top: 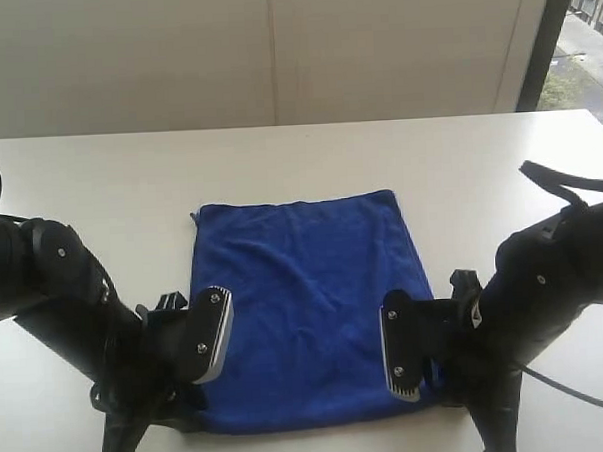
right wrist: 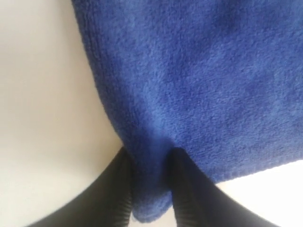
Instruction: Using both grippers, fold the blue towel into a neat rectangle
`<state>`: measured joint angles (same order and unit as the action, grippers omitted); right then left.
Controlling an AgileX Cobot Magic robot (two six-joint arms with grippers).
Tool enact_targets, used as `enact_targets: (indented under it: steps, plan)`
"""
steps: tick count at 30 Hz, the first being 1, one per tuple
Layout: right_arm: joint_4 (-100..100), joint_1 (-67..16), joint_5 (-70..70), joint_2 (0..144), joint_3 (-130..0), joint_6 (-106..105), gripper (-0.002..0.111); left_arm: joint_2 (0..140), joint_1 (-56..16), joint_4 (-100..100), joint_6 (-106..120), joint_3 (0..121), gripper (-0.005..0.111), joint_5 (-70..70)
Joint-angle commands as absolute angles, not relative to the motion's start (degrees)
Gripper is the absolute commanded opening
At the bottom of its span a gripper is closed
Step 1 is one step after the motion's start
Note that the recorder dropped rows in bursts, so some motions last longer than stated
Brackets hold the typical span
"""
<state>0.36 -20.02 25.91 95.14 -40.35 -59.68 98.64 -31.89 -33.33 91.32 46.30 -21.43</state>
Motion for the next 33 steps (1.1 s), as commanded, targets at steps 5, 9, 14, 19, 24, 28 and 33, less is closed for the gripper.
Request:
enact_targets:
  steps: [5,9,14,19,24,28,33]
  plan:
    - [0.00,-19.95,28.04,93.06,-39.82,-60.42,0.025,99.31,-32.10,-32.76,89.21,45.74,0.025,-22.71]
    - [0.00,-19.95,28.48,90.94,-39.82,-60.29,0.014,99.31,-32.10,-32.76,88.21,45.74,0.025,-23.35]
    - [0.40,-19.95,29.08,89.56,-39.82,-59.88,0.000,99.31,-32.10,-32.51,88.21,45.74,0.022,-26.42]
    - [0.40,-19.95,30.27,89.56,-39.82,-59.88,0.000,99.31,-32.10,-32.48,88.21,45.74,0.008,-27.19]
    - [0.54,-19.95,31.91,89.56,-39.82,-59.88,0.000,98.46,-32.10,-32.48,88.21,45.74,0.000,-27.98]
    - [2.91,-20.34,34.07,89.43,-39.92,-59.88,0.000,93.63,-32.10,-32.48,88.21,45.74,0.000,-29.33]
    - [3.00,-24.69,39.98,86.10,-39.92,-57.74,0.000,90.77,-32.10,-30.60,84.20,45.74,0.000,-33.97]
